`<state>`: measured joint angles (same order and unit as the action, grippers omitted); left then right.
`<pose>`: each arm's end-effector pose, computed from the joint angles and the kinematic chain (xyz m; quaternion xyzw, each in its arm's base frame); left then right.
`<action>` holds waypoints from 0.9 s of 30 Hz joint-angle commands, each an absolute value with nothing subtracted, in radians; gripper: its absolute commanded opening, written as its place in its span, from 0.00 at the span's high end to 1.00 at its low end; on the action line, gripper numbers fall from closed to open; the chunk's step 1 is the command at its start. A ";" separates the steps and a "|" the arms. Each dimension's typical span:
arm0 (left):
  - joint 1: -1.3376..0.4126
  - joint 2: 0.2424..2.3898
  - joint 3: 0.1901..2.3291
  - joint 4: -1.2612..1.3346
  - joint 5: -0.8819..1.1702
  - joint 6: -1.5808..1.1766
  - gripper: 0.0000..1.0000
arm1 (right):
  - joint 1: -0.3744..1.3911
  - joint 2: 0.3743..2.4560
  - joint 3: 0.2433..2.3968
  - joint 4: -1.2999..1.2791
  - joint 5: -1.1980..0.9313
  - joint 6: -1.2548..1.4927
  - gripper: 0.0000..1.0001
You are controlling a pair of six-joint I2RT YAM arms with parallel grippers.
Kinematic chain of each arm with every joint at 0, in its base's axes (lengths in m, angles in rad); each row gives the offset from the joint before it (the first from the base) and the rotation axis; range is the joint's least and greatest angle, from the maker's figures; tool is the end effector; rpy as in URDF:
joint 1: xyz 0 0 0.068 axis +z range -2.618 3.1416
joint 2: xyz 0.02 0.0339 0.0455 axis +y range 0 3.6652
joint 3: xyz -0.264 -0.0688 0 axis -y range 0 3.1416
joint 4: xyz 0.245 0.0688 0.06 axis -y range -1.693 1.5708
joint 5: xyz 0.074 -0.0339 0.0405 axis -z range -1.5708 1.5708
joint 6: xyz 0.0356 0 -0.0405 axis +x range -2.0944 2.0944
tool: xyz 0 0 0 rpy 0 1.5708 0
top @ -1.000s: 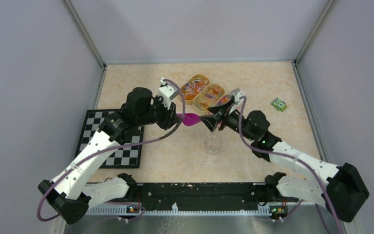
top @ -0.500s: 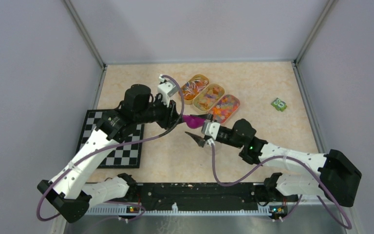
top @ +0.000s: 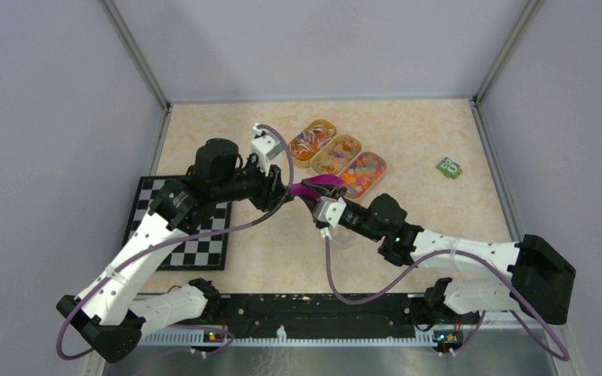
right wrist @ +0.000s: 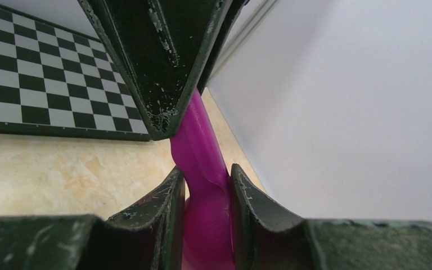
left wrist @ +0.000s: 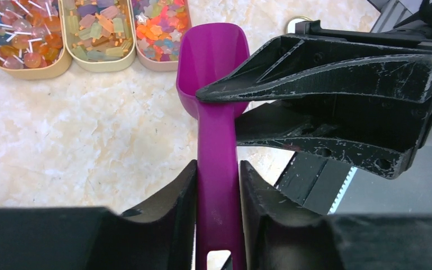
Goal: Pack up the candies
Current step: Adjust the spatula.
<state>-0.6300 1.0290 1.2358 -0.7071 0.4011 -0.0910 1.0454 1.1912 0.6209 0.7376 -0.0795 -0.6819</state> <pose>0.1575 -0.1320 0.3975 0.3224 0.7854 -0.3366 0.4073 0.1323 0.2339 0.2952 -0.5101 0.3960 0.1632 0.7459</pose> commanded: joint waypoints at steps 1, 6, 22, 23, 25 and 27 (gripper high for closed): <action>-0.635 1.018 1.255 -0.681 0.479 -0.097 0.57 | 1.061 1.210 0.643 0.807 -0.084 -0.711 1.00; -0.635 1.005 1.242 -0.621 0.455 -0.100 0.37 | 1.080 1.228 0.641 0.891 -0.025 -0.618 1.00; -0.635 0.994 1.221 -0.557 0.392 -0.088 0.22 | 1.094 1.251 0.608 1.014 0.038 -0.472 1.00; -0.635 0.994 1.221 -0.551 0.390 -0.091 0.22 | 1.095 1.252 0.605 1.020 0.035 -0.472 1.00; -0.636 0.993 1.217 -0.538 0.384 -0.096 0.22 | 1.094 1.252 0.604 1.026 0.024 -0.472 1.00; -0.636 0.992 1.216 -0.526 0.382 -0.099 0.22 | 1.095 1.254 0.606 1.025 0.018 -0.473 1.00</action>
